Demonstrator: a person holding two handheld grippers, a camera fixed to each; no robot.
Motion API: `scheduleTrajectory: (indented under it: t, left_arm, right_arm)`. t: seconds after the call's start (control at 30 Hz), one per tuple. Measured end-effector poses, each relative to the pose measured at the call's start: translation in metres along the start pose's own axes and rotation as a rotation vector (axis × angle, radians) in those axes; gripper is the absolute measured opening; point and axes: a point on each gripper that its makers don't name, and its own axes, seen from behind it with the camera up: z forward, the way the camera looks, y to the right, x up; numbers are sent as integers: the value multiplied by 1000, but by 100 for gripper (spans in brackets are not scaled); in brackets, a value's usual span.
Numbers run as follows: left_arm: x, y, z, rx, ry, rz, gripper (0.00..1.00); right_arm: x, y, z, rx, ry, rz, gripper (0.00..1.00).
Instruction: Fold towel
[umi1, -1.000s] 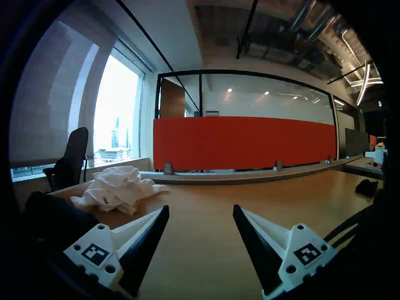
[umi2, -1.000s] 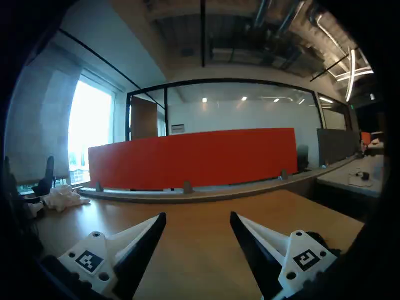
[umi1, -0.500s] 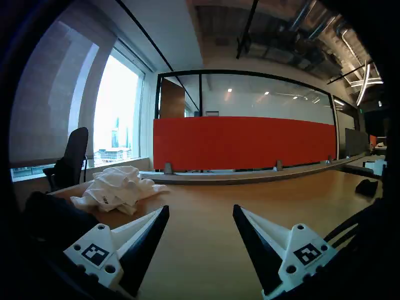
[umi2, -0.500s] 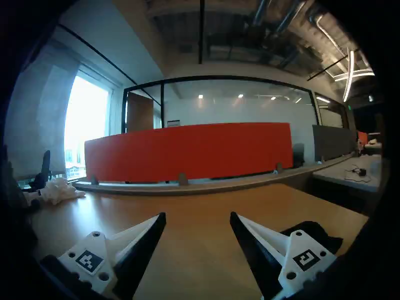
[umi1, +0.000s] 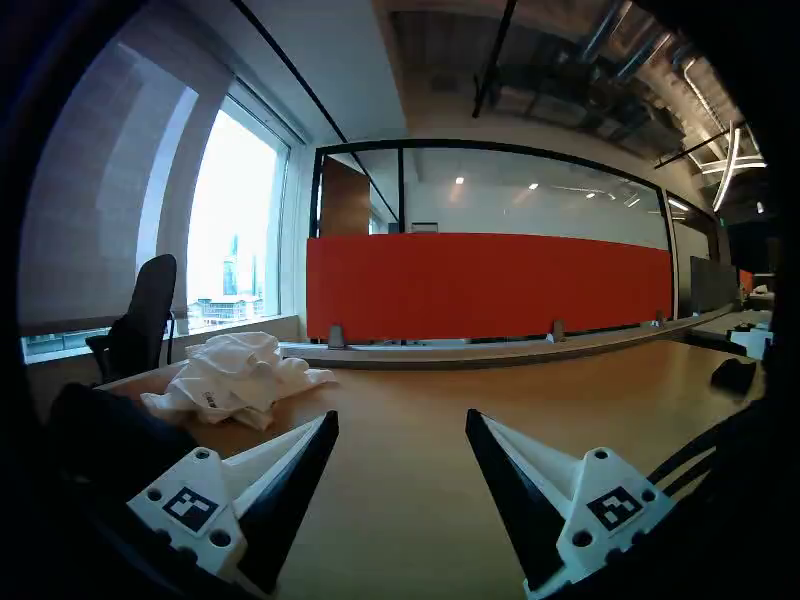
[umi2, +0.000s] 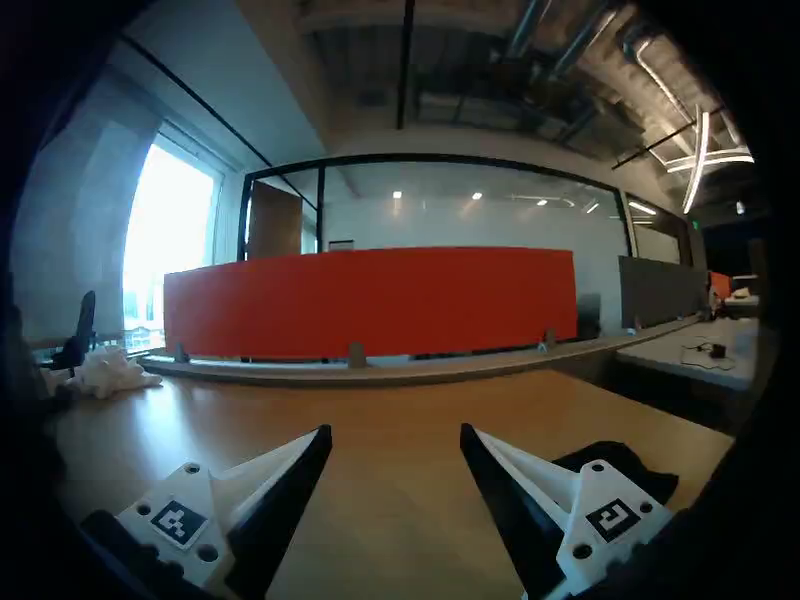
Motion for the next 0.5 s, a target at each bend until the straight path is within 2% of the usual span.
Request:
scheduleTrajectory:
  t: [0.5]
  left_arm:
    - [0, 0, 0, 0, 0, 0, 94]
  right_arm:
    - [-4, -11, -2, 21, -3, -45, 99]
